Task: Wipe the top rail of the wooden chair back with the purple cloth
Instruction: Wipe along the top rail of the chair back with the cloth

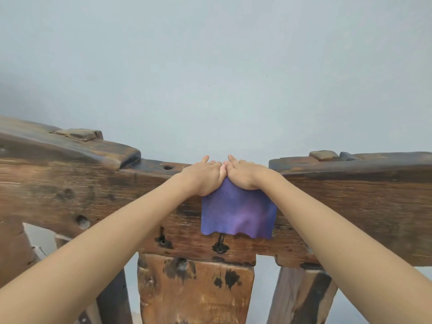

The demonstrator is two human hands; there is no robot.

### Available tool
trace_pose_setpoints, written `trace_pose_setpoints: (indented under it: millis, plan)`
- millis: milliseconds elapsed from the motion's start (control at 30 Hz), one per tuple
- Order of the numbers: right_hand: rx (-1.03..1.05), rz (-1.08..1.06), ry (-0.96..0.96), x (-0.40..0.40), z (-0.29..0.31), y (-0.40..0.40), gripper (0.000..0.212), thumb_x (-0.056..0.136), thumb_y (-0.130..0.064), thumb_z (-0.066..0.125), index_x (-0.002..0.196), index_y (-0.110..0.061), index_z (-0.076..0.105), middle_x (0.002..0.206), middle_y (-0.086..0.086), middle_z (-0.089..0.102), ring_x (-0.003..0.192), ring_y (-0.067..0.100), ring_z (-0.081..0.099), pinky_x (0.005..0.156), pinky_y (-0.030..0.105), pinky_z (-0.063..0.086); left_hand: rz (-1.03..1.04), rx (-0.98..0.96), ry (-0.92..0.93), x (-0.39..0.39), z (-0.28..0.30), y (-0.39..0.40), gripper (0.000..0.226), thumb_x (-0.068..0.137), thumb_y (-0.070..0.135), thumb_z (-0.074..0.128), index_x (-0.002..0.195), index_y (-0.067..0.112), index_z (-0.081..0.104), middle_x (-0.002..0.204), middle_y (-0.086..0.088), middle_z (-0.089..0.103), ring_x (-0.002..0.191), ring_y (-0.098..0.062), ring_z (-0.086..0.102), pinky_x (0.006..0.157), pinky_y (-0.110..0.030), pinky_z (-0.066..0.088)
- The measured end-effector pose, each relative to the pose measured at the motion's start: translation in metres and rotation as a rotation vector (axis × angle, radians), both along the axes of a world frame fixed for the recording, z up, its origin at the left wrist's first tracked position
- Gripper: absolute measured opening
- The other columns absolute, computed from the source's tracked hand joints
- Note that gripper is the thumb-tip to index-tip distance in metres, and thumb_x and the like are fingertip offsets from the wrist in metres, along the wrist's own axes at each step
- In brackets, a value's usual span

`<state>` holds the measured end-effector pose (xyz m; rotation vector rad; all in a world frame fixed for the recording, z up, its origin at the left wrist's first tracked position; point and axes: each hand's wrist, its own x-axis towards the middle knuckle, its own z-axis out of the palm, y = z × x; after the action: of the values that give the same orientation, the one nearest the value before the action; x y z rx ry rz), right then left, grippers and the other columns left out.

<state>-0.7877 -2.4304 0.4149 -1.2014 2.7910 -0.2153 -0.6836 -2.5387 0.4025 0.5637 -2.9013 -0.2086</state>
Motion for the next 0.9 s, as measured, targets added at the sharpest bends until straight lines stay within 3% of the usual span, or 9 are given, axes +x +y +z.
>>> trace_pose_setpoints:
  millis: [100,267,433,533,633,700,833,900]
  plan:
    - [-0.017,0.000,0.005,0.004,-0.001,-0.008,0.065,0.104,-0.050,0.007,0.164,-0.028,0.000,0.171,0.005,0.012,0.156,0.030,0.014,0.124,0.049,0.010,-0.007,0.010,-0.033,0.004,0.000,-0.009,0.055,0.107,0.018,0.003,0.157,-0.002,0.015,0.161,-0.018,0.031,0.152,-0.036,0.021,0.126,-0.044,0.010]
    - [-0.028,-0.002,-0.017,0.012,-0.001,-0.018,0.066,0.104,-0.051,0.008,0.164,-0.026,0.000,0.171,0.006,0.011,0.156,0.029,0.013,0.124,0.047,0.009,-0.011,-0.029,-0.036,0.011,0.000,-0.020,0.055,0.108,0.021,0.006,0.155,-0.002,0.021,0.161,-0.019,0.031,0.152,-0.038,0.023,0.124,-0.046,0.013]
    - [-0.039,0.017,-0.022,0.019,-0.002,-0.036,0.065,0.104,-0.051,0.009,0.164,-0.027,0.001,0.171,0.005,0.009,0.156,0.029,0.012,0.123,0.046,0.008,0.041,0.070,0.049,0.024,0.000,-0.032,0.052,0.109,0.022,0.008,0.151,-0.003,0.027,0.147,-0.021,0.041,0.141,-0.046,0.033,0.117,-0.051,0.027]
    - [-0.032,0.039,-0.022,0.023,-0.004,-0.050,0.065,0.104,-0.051,0.008,0.164,-0.028,0.002,0.172,0.002,0.007,0.157,0.029,0.012,0.124,0.047,0.008,0.024,0.057,0.080,0.034,0.003,-0.037,0.050,0.109,0.028,0.014,0.145,0.002,0.035,0.139,-0.020,0.045,0.134,-0.043,0.041,0.110,-0.051,0.034]
    - [-0.025,0.044,-0.013,0.027,-0.005,-0.063,0.065,0.103,-0.052,0.008,0.164,-0.030,0.002,0.172,0.001,0.007,0.156,0.028,0.013,0.123,0.046,0.009,0.023,0.127,0.138,0.042,0.004,-0.046,0.036,0.109,0.031,0.019,0.118,0.007,0.044,0.117,-0.016,0.049,0.117,-0.037,0.051,0.099,-0.050,0.040]
    - [-0.021,0.045,-0.008,0.030,-0.006,-0.072,0.065,0.103,-0.052,0.007,0.164,-0.030,0.002,0.172,0.001,0.007,0.156,0.027,0.013,0.123,0.046,0.009,0.023,0.185,0.154,0.046,0.005,-0.053,0.026,0.109,0.029,0.022,0.101,0.012,0.040,0.102,-0.009,0.044,0.107,-0.034,0.053,0.093,-0.046,0.041]
    - [-0.018,0.047,0.002,0.037,-0.007,-0.090,0.064,0.103,-0.050,0.005,0.164,-0.030,0.004,0.172,0.000,0.009,0.156,0.026,0.015,0.123,0.046,0.010,0.084,0.210,0.123,0.049,0.010,-0.066,0.044,0.108,0.033,0.027,0.126,-0.002,0.045,0.115,-0.022,0.058,0.116,-0.040,0.057,0.092,-0.042,0.043]
    - [-0.028,0.060,0.011,0.042,-0.008,-0.099,0.064,0.104,-0.049,0.004,0.164,-0.028,0.004,0.172,0.001,0.010,0.155,0.027,0.018,0.124,0.046,0.012,0.109,0.235,0.118,0.054,0.012,-0.075,0.047,0.108,0.033,0.027,0.128,-0.004,0.047,0.126,-0.026,0.058,0.119,-0.041,0.056,0.095,-0.043,0.043]
